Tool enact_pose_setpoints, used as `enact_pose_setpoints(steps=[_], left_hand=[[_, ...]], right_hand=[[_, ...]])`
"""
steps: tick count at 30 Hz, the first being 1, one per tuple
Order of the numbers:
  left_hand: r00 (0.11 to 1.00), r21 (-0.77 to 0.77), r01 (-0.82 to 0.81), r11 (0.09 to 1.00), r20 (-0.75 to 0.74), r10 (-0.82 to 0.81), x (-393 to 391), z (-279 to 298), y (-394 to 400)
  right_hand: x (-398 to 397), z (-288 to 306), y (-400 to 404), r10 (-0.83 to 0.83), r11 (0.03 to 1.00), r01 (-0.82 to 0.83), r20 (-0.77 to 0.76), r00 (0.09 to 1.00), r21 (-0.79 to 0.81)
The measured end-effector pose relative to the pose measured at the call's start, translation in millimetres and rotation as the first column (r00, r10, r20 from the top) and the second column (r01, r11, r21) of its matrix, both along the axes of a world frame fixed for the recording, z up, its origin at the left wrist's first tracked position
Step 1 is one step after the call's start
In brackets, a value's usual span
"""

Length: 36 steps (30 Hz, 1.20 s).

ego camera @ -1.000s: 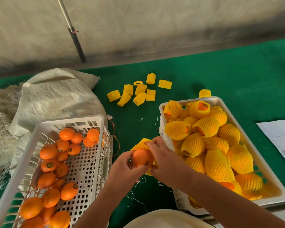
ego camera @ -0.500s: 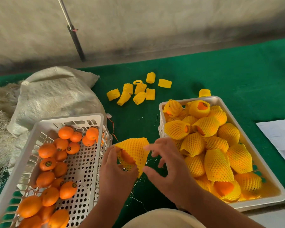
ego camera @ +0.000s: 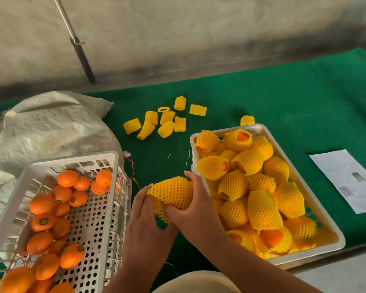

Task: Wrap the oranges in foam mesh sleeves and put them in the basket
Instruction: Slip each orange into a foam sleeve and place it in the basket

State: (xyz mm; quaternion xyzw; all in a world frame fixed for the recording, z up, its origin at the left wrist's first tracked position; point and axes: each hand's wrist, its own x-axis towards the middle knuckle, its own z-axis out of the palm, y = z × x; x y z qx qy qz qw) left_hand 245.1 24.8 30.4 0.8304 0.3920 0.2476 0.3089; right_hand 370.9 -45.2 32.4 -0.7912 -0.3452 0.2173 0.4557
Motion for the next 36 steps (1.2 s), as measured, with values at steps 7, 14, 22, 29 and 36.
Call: enact_pose_setpoints(steps=[7, 14, 22, 29, 36], left_hand=[[0.979, 0.114, 0.201, 0.973, -0.038, -0.198, -10, -10, -1], [0.845, 0.166, 0.081, 0.983, -0.535, 0.021, -68, -53, 35], [0.773, 0.174, 0.024, 0.984, -0.627, 0.092, -61, -47, 34], [0.763, 0.113, 0.061, 0.992, -0.646, 0.027, -66, -46, 42], [0.775, 0.198, 0.159, 0.967, -0.633, 0.002, -79, -61, 49]], right_hand=[[19, -4, -18, -0.014, 0.999, 0.018, 0.100, 0.995, -0.045], [120, 14, -18, -0.215, 0.973, 0.230, 0.269, 0.939, -0.024], [207, 2, 52, -0.078, 0.924, 0.258, 0.520, 0.850, -0.282], [225, -26, 70, 0.133, 0.833, 0.233, 0.590, 0.797, -0.502], [224, -29, 63, 0.139, 0.835, 0.161, 0.484, 0.864, -0.527]])
